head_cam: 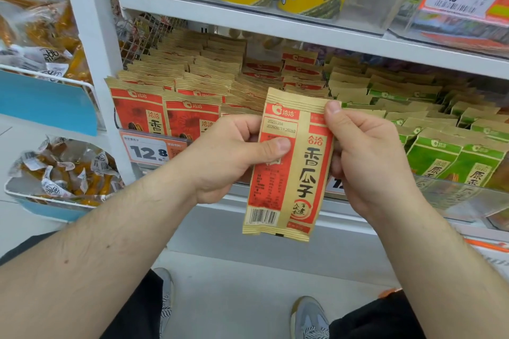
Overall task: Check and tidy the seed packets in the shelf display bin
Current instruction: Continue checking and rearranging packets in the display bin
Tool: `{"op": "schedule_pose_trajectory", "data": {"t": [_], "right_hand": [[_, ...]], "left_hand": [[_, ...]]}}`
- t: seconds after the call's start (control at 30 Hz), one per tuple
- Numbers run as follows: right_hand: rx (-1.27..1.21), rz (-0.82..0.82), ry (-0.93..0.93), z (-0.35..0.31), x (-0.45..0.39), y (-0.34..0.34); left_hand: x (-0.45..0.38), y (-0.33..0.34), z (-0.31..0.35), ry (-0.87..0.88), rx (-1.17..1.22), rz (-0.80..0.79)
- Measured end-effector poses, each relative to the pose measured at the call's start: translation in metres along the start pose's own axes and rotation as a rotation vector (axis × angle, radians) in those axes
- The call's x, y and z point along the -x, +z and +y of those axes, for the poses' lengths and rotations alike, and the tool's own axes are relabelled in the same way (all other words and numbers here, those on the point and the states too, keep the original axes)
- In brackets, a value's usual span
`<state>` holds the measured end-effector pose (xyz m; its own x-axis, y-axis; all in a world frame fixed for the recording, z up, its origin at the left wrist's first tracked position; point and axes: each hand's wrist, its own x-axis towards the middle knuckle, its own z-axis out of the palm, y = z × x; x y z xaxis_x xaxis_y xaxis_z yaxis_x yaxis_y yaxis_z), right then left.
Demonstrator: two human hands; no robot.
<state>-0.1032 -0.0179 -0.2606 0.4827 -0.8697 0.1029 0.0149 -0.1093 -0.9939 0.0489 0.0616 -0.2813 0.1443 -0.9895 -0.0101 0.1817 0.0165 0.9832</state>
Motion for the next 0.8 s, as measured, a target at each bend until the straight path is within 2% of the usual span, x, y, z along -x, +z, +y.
{"op": "schedule_pose_trajectory", "data": {"t": [0.17,0.37,0.57,0.8], "right_hand": [[0.222,-0.241,0.071,0.002,-0.003,-0.009],[0.094,-0.202,0.072,0.004,-0.005,-0.009],[0.063,-0.354,0.108,0.005,-0.009,-0.020],[0.029,-0.375,0.119,0.009,-0.013,-0.022]], "left_hand": [[-0.004,-0.001,0.005,0.021,0.159,0.121],[0.000,-0.002,0.007,-0.026,0.152,0.026],[-0.001,-0.004,0.008,-0.007,0.219,0.056],[-0.001,-0.005,0.008,-0.013,0.190,0.057]]}}
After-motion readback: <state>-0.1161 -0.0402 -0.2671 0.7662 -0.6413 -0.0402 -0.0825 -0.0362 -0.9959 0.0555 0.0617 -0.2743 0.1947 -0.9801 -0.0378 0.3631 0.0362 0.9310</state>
